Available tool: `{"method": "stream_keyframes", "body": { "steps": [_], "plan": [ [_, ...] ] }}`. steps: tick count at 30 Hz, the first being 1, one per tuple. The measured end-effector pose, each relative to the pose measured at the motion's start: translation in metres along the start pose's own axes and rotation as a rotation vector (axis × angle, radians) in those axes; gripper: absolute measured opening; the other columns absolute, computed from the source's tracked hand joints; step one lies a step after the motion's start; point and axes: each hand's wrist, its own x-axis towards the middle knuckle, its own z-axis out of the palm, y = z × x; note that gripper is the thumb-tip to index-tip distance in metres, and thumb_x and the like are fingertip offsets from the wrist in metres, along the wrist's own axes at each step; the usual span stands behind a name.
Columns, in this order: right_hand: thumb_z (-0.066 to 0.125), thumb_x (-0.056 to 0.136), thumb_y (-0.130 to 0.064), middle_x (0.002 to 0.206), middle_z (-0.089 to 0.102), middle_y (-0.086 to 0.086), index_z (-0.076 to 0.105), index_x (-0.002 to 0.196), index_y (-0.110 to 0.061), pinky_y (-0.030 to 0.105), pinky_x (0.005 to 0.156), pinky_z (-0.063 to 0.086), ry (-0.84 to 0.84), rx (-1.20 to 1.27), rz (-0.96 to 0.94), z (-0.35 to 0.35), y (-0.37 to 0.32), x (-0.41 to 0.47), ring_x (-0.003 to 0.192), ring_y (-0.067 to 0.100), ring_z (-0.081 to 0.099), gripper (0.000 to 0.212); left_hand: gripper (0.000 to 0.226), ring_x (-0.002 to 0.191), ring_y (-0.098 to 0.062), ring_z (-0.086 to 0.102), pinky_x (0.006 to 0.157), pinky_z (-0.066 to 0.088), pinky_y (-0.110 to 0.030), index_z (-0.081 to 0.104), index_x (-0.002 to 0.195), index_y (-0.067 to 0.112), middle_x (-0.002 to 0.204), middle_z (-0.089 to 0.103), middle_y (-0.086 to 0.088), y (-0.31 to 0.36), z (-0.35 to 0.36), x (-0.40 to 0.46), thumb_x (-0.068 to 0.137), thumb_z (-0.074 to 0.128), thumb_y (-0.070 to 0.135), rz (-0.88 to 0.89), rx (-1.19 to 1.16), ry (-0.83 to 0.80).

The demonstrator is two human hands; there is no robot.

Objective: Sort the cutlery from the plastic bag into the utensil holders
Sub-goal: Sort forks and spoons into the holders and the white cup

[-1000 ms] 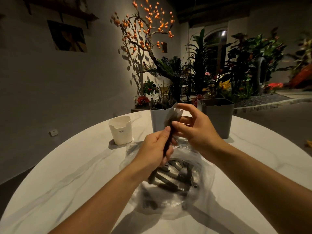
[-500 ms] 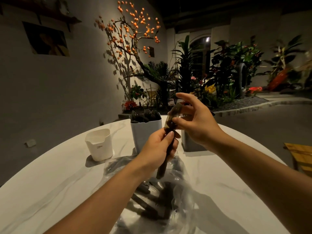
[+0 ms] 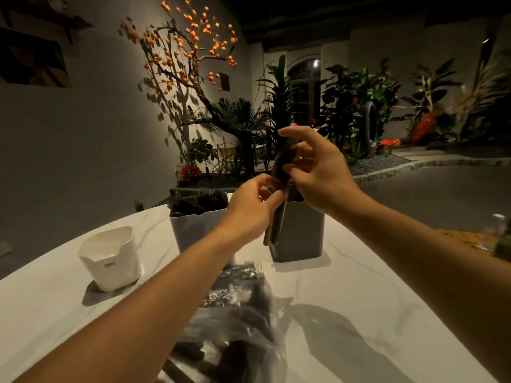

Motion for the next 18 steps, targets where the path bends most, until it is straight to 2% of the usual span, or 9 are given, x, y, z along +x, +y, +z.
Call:
{"method": "stream_keyframes", "body": {
  "steps": [4,7,9,14,16,18],
  "plan": [
    [0.063,0.084,0.013,0.105,0.060,-0.001,0.052,0.135,-0.020,0.015,0.080,0.056,0.071,-0.054,-0.130,-0.008,0.003,0.019,0.095,0.009,0.067,0.062,0.007,0.093,-0.016,0.071,0.086,0.055,-0.036,0.071,0.096,0.021,0.094,0.075,-0.001,0.013,0.002,0.034,0.097,0.064,0.020,0.036,-0.142,0.036],
    [0.064,0.084,0.012,0.105,0.059,-0.002,0.052,0.133,-0.017,0.014,0.081,0.055,0.129,-0.098,-0.189,-0.011,0.010,0.036,0.093,0.006,0.065,0.058,0.008,0.067,0.000,0.067,0.067,0.055,-0.022,0.070,0.097,0.015,0.083,0.072,0.002,0.018,0.004,0.055,0.098,0.062,0.015,0.067,-0.158,0.060],
    [0.060,0.086,0.013,0.106,0.059,-0.001,0.053,0.133,-0.016,0.012,0.081,0.054,0.152,-0.114,-0.181,-0.012,0.017,0.045,0.093,0.003,0.064,0.055,0.010,0.064,0.003,0.064,0.065,0.054,-0.015,0.068,0.102,0.014,0.082,0.070,0.004,0.017,0.006,0.062,0.101,0.058,0.013,0.091,-0.140,0.062],
    [0.058,0.085,0.015,0.108,0.059,0.003,0.053,0.128,-0.015,0.015,0.077,0.056,0.130,-0.122,-0.182,-0.018,0.011,0.060,0.093,0.008,0.065,0.053,0.016,0.078,-0.011,0.066,0.078,0.059,-0.028,0.066,0.094,0.021,0.089,0.071,-0.001,0.021,0.004,0.077,0.101,0.056,0.011,0.130,-0.146,0.068],
    [0.061,0.085,0.012,0.109,0.059,0.002,0.053,0.127,-0.014,0.014,0.076,0.056,0.127,-0.141,-0.190,-0.020,0.008,0.064,0.093,0.009,0.065,0.049,0.016,0.081,-0.016,0.065,0.080,0.059,-0.032,0.066,0.093,0.020,0.092,0.071,-0.005,0.026,0.004,0.083,0.100,0.057,0.009,0.121,-0.155,0.062],
    [0.062,0.086,0.010,0.109,0.058,0.000,0.054,0.126,-0.015,0.011,0.075,0.055,0.123,-0.168,-0.166,-0.019,0.015,0.064,0.092,0.007,0.064,0.048,0.017,0.079,-0.016,0.064,0.080,0.058,-0.033,0.065,0.093,0.019,0.086,0.070,-0.003,0.023,0.007,0.085,0.101,0.055,0.008,0.102,-0.147,0.039]
  ]
}}
